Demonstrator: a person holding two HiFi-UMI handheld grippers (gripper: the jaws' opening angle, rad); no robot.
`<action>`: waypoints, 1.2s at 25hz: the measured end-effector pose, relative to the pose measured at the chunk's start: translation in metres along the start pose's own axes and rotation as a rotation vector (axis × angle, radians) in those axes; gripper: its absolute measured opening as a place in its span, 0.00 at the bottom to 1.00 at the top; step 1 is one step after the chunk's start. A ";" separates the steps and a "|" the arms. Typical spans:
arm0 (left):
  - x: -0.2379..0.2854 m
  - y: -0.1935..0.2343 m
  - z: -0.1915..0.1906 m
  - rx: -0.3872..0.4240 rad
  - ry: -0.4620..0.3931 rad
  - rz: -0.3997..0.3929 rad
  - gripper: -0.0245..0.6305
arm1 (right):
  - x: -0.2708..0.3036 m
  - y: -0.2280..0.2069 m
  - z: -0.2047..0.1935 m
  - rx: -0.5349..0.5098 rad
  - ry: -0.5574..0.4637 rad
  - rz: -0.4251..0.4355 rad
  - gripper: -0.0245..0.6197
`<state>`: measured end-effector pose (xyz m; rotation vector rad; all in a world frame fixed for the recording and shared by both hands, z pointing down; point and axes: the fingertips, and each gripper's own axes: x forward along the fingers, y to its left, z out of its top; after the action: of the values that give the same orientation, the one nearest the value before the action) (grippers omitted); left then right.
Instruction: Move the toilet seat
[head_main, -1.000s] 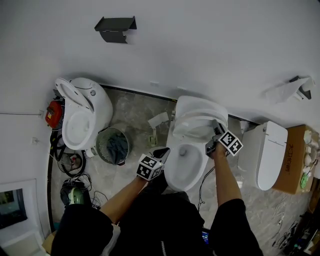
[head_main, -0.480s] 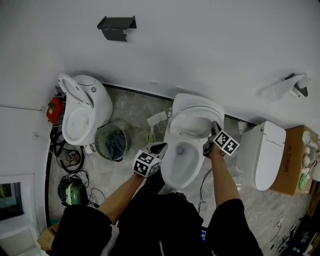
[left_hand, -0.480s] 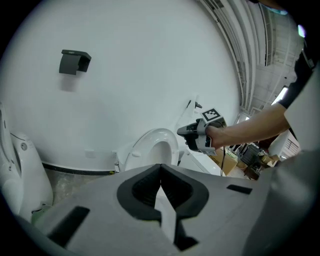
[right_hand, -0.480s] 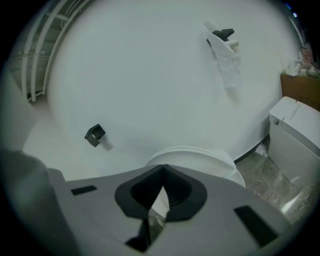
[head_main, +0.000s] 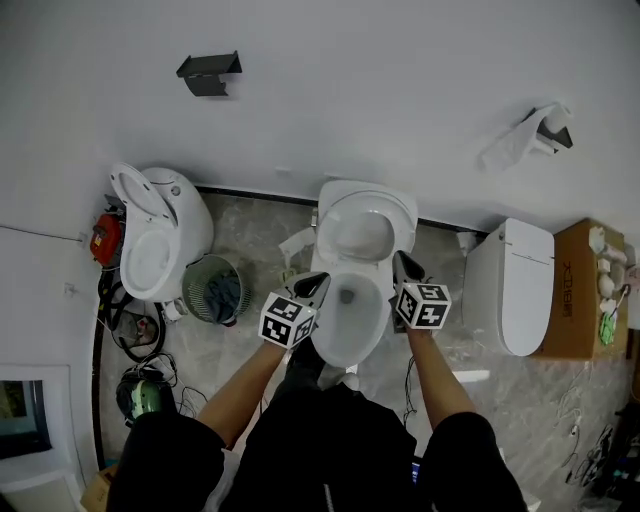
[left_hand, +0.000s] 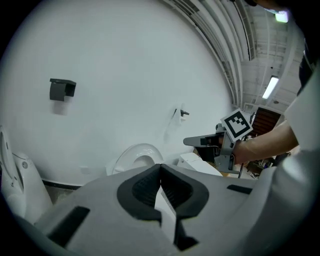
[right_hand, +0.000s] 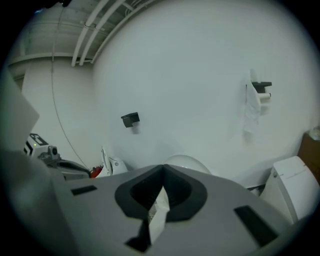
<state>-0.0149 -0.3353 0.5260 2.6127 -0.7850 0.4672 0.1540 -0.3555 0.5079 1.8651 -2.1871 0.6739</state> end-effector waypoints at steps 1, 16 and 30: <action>-0.002 -0.009 0.004 0.012 -0.006 -0.001 0.04 | -0.012 0.005 0.001 -0.007 -0.015 0.005 0.04; -0.045 -0.099 0.045 0.111 -0.142 0.024 0.04 | -0.147 0.050 0.007 -0.063 -0.169 0.076 0.04; -0.074 -0.137 0.035 0.118 -0.189 0.039 0.04 | -0.198 0.062 -0.015 -0.086 -0.200 0.100 0.04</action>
<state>0.0132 -0.2109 0.4305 2.7865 -0.8940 0.2880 0.1294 -0.1669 0.4232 1.8617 -2.4049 0.4175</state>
